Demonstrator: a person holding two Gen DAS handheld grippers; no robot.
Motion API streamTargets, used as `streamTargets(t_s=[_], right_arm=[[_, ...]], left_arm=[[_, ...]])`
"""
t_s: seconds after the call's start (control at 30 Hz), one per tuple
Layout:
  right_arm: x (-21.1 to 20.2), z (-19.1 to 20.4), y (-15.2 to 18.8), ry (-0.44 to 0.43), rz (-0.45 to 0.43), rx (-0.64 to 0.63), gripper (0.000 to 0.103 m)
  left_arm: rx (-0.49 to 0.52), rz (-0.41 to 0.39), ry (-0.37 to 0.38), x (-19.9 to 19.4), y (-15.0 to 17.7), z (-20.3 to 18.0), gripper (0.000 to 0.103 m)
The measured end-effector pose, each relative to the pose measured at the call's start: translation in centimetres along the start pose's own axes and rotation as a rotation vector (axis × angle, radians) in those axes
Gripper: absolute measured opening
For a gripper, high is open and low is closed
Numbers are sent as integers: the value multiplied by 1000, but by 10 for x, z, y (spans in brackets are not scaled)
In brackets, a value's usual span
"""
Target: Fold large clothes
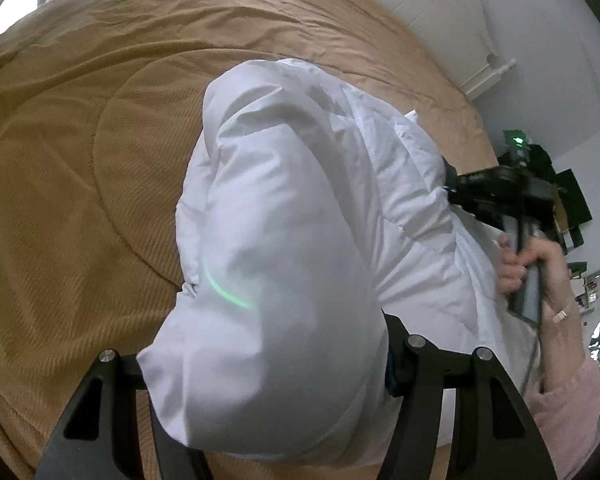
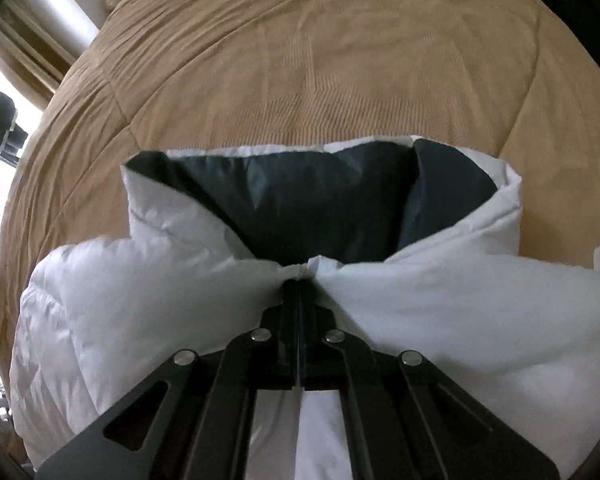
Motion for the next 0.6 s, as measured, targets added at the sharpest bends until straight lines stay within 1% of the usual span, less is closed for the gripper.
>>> streamTargets(t_s=[0.03,0.1,0.13,0.17,0.2,0.23,0.3,0.33,0.43,0.5,0.53,0.6], right_arm=[[-4,-1,6,-12,2,7,0],[-12,3,35,-48,17,4,1],[-14,9,53,-56,28,-9,3],[-14,10,77,-73,53,-27,3],[-14,8,91,-86,68,-27,3],[-14,7,116,-115,93,-23,3],[-22,3,151,-119,85,-22,3],[-29,3,174,-129,87,-28,3],[-40,5,226,-174,123,-32,3],[-40,3,245,-198,143,-34,3],[-36,4,255,-192,150,-37,3],[-17,5,262,-150,140,-60,3]], left_arm=[[2,-2,-2,0,2,-1,62],[5,-4,-5,-1,2,-3,62],[7,-5,-5,-1,3,-3,62],[7,-6,-5,-2,3,-4,62],[8,-7,-5,-2,4,-5,62],[11,-6,-4,-2,5,-5,62],[14,-7,-3,-3,7,-5,62],[16,-8,-4,-3,7,-5,62],[19,-10,-7,-5,9,-5,62],[22,-9,-8,-4,9,-7,62],[25,-8,-7,-4,10,-8,62],[36,-5,4,-4,10,-9,62]])
Point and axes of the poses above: each gripper's, at about its wrist camera, not at the fingertips, and x roughly the way its jaws point, z to its left, y to its underside, the point moved 4 cm from there along x, roughly the way its jaws point, and after that the axes turned 14 degrees about z, right-handed, at the moved point
